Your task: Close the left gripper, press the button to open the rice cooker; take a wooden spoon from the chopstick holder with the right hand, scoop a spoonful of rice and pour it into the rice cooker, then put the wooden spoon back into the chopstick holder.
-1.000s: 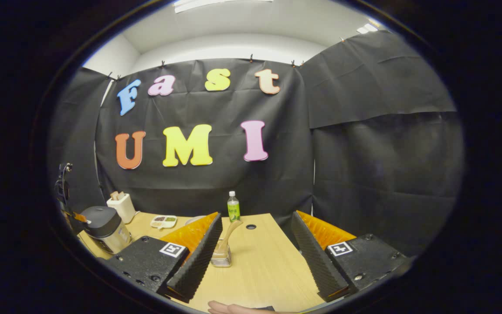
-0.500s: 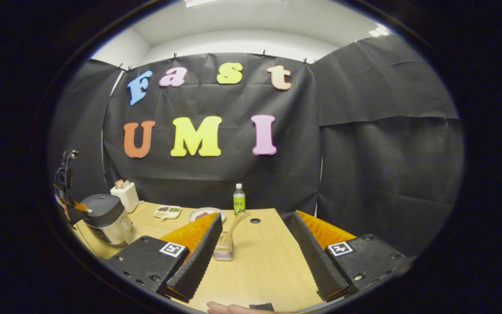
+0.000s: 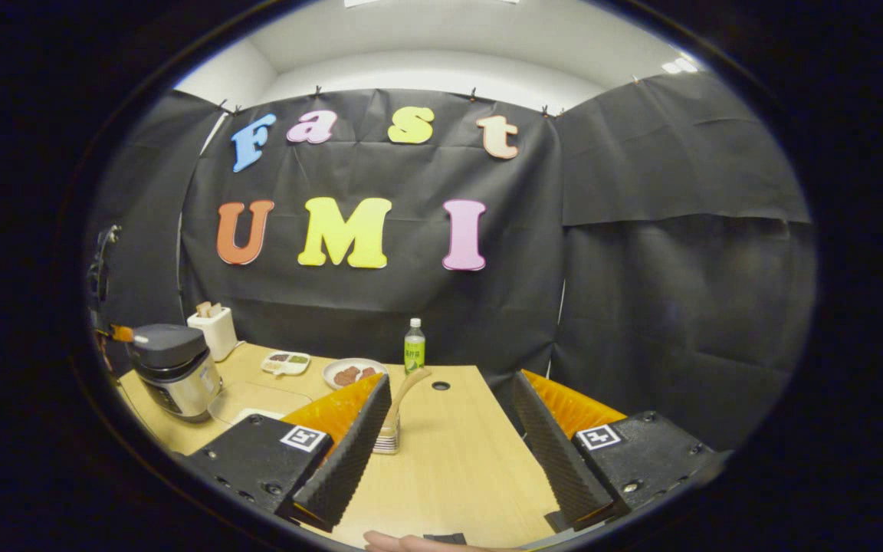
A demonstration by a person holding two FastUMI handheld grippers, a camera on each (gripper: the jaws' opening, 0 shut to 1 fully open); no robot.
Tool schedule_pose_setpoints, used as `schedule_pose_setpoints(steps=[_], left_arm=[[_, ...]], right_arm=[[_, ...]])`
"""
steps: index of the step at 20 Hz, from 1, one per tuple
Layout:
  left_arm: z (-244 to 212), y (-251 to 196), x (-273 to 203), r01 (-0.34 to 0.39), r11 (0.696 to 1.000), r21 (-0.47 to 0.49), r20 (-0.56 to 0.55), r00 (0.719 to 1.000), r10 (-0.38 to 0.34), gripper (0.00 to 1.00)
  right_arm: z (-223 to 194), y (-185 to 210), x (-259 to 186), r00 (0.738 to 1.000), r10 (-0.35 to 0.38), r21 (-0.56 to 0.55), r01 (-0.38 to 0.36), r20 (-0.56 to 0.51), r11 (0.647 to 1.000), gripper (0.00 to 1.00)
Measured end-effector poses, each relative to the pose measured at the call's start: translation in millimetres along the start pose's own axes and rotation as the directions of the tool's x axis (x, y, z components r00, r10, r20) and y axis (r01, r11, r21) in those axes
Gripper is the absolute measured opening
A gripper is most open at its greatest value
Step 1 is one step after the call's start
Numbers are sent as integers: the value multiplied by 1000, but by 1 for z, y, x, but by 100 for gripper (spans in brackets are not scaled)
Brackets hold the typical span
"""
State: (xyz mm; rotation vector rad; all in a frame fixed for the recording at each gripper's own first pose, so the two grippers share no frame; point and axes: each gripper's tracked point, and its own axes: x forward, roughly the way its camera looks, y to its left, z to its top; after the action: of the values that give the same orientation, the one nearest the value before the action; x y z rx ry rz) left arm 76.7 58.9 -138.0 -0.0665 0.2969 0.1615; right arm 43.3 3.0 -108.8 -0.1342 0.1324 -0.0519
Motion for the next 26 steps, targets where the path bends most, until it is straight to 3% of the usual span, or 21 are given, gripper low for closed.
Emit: schedule_pose_setpoints(steps=[1,6,7,8,12,13,18,20,21,22,26], left_arm=[[6,-6,-17,17,1000,7,26,1000,-17,1],[29,-22,-72,91,996,-2,135,987,-90,1],[28,-21,-76,99,995,0,139,985,-98,16],[27,-19,-83,85,996,3,147,986,-84,20],[24,3,-95,16,1000,-3,191,981,-15,96],[22,1,-98,27,1000,-10,199,980,-24,95],[7,-14,-115,163,985,-63,212,966,-147,96],[1,-7,-123,155,987,-45,222,965,-142,96],[-2,-3,-128,143,989,-27,234,963,-133,95],[-2,0,-133,129,992,-7,248,961,-123,95],[-14,1,-145,111,993,45,266,957,-119,94]], right_arm=[[-2,0,2,1000,-5,-1,5,-3,1000,95],[-11,11,9,1000,-3,17,3,-22,1000,100],[-12,13,11,1000,1,17,-1,-18,1000,95],[-12,16,13,1000,5,15,-5,-12,1000,100],[-22,21,28,1000,10,20,-10,-6,1000,100],[-25,22,34,1000,10,27,-10,-6,1000,95],[-45,22,74,1000,7,75,-6,-19,997,100],[-53,20,96,1000,2,88,0,-27,996,100],[-59,21,107,999,7,103,-3,-39,995,95],[-66,26,118,999,17,125,-11,-49,992,100],[-96,47,170,994,73,179,-57,-87,982,100]])
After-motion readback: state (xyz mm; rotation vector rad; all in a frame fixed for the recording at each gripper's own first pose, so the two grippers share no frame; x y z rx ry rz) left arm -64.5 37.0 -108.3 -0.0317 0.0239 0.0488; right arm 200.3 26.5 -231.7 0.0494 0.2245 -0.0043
